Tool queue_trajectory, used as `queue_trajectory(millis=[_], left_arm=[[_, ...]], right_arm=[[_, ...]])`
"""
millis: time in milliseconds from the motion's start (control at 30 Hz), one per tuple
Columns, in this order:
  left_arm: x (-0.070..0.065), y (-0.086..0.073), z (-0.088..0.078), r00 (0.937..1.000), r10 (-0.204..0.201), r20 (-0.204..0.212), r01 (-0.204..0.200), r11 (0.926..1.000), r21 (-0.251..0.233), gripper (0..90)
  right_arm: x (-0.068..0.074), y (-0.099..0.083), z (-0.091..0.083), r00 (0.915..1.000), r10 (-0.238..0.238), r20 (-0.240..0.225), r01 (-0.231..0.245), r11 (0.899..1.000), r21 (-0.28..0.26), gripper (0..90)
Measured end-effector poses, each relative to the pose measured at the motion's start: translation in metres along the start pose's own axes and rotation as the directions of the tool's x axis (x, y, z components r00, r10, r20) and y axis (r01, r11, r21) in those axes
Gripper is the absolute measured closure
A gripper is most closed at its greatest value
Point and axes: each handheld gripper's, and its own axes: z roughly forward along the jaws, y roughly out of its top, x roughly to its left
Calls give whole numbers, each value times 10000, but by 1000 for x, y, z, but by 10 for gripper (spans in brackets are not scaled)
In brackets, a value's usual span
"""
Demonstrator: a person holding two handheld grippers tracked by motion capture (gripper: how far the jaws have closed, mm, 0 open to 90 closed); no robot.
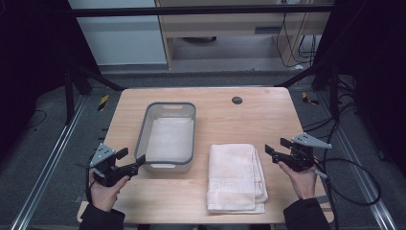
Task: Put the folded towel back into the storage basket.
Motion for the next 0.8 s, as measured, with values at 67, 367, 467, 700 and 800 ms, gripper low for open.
queue_trajectory(millis=[67, 367, 467, 700, 800], left_arm=[[-4, 3, 1, 10000, 35, 79, -35, 10000, -49, 215], [-24, 14, 8, 9983, 351, 460, -344, 9993, -153, 220], [-28, 15, 10, 9977, 422, 533, -416, 9991, -127, 222], [-43, 19, 18, 9948, 649, 789, -646, 9979, -74, 228], [-50, 20, 21, 9930, 767, 894, -766, 9971, -45, 230]], right_arm=[[1, 2, 1, 10000, -20, -69, 20, 10000, -24, 306], [7, 12, 6, 9991, -106, -414, 107, 9999, 32, 340], [8, 13, 8, 9989, -138, -452, 139, 9999, 33, 340], [9, 13, 14, 9980, -3, -634, 14, 9998, 185, 338], [9, 13, 15, 9977, -4, -674, 20, 9997, 242, 339]])
